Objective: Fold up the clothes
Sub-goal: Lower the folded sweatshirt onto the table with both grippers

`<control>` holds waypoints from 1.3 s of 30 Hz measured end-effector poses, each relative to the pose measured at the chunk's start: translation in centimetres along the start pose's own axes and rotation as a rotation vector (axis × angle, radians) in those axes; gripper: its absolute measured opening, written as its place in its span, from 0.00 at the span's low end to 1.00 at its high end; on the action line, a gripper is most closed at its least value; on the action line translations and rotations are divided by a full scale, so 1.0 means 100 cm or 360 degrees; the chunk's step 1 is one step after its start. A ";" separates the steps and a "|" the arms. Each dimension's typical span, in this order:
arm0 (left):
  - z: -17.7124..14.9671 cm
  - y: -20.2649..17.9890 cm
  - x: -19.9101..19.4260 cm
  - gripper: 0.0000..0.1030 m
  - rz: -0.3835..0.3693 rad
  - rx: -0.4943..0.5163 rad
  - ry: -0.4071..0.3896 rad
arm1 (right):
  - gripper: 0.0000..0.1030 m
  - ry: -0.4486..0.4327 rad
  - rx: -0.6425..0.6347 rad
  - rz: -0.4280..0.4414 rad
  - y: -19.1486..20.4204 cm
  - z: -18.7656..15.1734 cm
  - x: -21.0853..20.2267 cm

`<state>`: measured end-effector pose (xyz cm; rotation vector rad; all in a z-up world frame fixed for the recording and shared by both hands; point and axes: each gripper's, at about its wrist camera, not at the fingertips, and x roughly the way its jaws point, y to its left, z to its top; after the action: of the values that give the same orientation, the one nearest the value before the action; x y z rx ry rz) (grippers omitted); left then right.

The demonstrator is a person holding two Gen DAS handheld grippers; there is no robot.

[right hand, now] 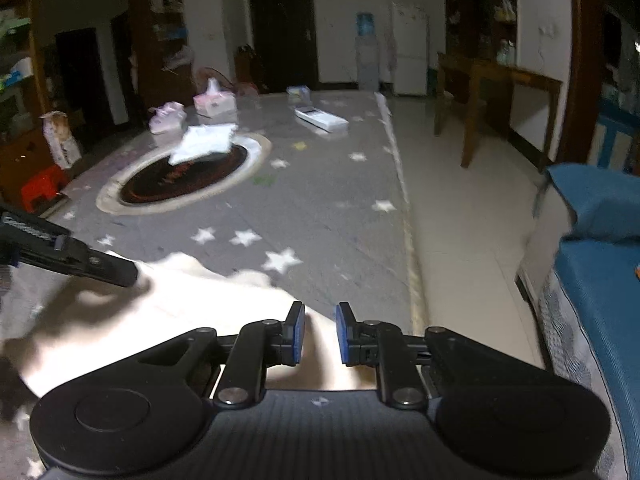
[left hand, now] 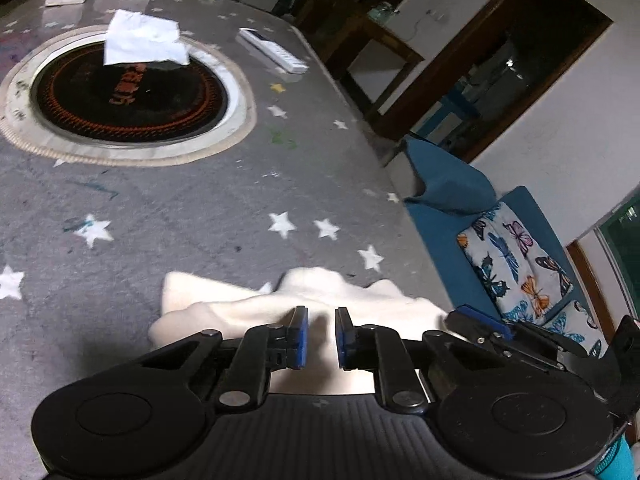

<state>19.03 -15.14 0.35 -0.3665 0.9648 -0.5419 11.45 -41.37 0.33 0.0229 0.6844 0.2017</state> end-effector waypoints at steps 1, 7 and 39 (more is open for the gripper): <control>0.001 -0.002 0.002 0.15 -0.0006 0.0008 0.0003 | 0.15 0.0004 -0.0012 0.0028 0.004 0.002 0.001; 0.001 0.002 0.019 0.15 -0.0010 -0.0029 0.0028 | 0.15 0.0057 -0.0043 0.0082 0.020 0.004 0.026; -0.093 -0.018 -0.057 0.24 -0.0059 0.0081 -0.0069 | 0.24 -0.0018 0.0021 0.0013 0.037 -0.088 -0.087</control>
<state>8.03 -13.80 0.24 -0.3501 0.9022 -0.5890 -1.30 -39.86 -0.72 0.0396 0.6743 0.2045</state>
